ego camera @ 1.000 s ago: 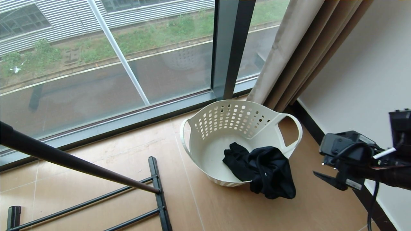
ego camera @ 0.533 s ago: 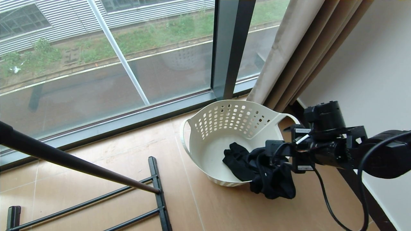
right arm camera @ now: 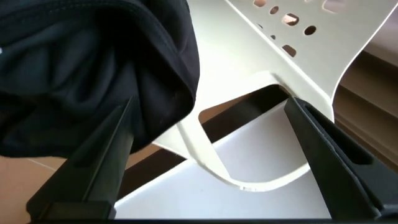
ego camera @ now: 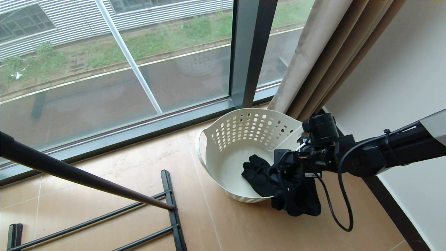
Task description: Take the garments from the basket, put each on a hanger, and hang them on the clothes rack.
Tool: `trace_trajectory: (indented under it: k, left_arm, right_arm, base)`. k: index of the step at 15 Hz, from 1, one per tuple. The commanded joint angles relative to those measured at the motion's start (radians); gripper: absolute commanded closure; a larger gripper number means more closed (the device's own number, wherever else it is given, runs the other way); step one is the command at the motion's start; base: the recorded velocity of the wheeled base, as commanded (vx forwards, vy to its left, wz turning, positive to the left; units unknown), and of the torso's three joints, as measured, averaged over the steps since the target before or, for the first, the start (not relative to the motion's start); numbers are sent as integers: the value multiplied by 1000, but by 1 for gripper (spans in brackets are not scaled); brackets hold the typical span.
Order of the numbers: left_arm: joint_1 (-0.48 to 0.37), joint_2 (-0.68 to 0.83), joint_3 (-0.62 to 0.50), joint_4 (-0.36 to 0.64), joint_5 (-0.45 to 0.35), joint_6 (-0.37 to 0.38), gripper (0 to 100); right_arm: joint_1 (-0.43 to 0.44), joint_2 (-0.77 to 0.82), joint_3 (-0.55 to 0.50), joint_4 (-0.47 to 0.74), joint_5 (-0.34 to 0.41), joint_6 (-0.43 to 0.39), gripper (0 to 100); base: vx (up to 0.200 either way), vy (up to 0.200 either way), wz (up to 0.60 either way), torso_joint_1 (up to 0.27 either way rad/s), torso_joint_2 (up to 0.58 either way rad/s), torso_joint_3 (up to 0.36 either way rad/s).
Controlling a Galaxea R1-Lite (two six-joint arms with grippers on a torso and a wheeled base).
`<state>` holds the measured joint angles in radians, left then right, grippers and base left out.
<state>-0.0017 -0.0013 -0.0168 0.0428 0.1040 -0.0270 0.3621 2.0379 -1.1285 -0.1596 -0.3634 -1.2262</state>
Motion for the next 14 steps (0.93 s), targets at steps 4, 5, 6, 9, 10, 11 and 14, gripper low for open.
trace_trajectory:
  k: [4, 5, 6, 9, 10, 11, 14]
  left_arm:
    - [0, 1, 0, 0, 0, -1, 0]
    - [0, 1, 0, 0, 0, -1, 0]
    - [0, 1, 0, 0, 0, -1, 0]
    - [0, 1, 0, 0, 0, -1, 0]
    - [0, 1, 0, 0, 0, -1, 0]
    - [0, 1, 0, 0, 0, -1, 0]
    - [0, 1, 0, 0, 0, -1, 0]
  right_arm:
    - [-5, 85, -88, 0, 0, 2, 0]
    - [-5, 90, -99, 0, 0, 2, 0]
    - [-5, 93, -102, 0, 0, 2, 0]
    - [-5, 110, -122, -3, 1, 5, 0]
    - [-5, 119, -131, -3, 1, 5, 0]
    - [-3, 122, -135, -3, 1, 7, 0]
    - [-3, 142, -166, -3, 1, 8, 0]
  base:
    - [0, 0, 0, 0, 0, 0]
    - [0, 0, 0, 0, 0, 0]
    - [0, 0, 0, 0, 0, 0]
    - [0, 0, 0, 0, 0, 0]
    - [0, 0, 0, 0, 0, 0]
    - [0, 0, 0, 0, 0, 0]
    - [0, 0, 0, 0, 0, 0]
